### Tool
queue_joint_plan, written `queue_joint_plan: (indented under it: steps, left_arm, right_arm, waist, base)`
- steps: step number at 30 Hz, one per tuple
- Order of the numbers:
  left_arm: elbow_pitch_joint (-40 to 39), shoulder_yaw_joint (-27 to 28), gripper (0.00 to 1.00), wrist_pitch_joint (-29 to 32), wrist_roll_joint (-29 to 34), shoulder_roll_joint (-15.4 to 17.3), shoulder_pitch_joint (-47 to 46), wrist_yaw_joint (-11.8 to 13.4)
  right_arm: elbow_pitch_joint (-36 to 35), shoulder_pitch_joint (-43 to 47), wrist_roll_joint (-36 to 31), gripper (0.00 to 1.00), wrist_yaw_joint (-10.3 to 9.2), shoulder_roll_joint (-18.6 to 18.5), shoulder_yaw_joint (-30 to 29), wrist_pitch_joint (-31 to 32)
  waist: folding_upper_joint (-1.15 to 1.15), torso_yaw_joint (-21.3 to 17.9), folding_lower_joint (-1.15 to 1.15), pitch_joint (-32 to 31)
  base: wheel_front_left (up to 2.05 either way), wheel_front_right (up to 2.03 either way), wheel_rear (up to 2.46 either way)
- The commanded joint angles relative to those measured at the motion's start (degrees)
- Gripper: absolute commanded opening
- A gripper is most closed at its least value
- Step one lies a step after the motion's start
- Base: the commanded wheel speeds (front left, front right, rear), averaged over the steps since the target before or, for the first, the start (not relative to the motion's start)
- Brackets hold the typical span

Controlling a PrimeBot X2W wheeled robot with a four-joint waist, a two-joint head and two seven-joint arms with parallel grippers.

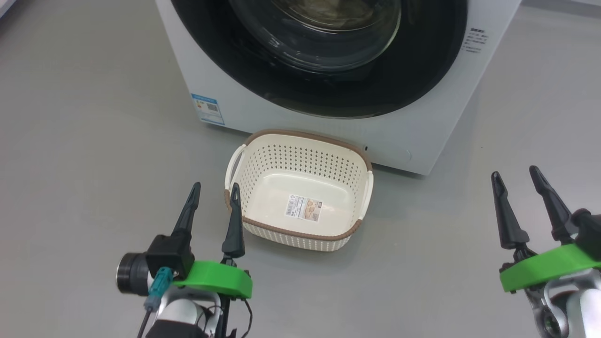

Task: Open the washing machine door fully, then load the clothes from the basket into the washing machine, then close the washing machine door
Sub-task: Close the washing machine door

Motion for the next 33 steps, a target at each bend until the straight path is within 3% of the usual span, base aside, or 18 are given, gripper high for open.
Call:
queue_joint_plan:
  steps: [1,14,33]
  left_arm:
    - [-1.45,2.39,1.00,-0.55,0.78,0.58,-0.72,-0.01]
    - [-1.27,4.29,1.00,-0.55,1.21,1.19,1.33,-0.01]
    - [-1.44,5.17,1.00,-0.55,1.70,1.30,2.93,-0.20]
  right_arm:
    - [-2.80,-0.06,0.99,1.00,-0.21,-0.17,1.00,0.39]
    - [-5.12,6.55,3.93,1.00,-0.21,-0.13,1.63,0.70]
    - [-8.14,10.96,5.69,1.00,-0.21,-0.13,1.01,1.06]
  waist:
    - [0.00,-1.77,0.00,-0.58]
    - [0.00,-7.26,0.00,-1.71]
    - [0.00,-9.31,0.00,-2.75]
  base:
    - [0.00,0.00,0.00]
    - [0.00,0.00,0.00]
    - [0.00,0.00,0.00]
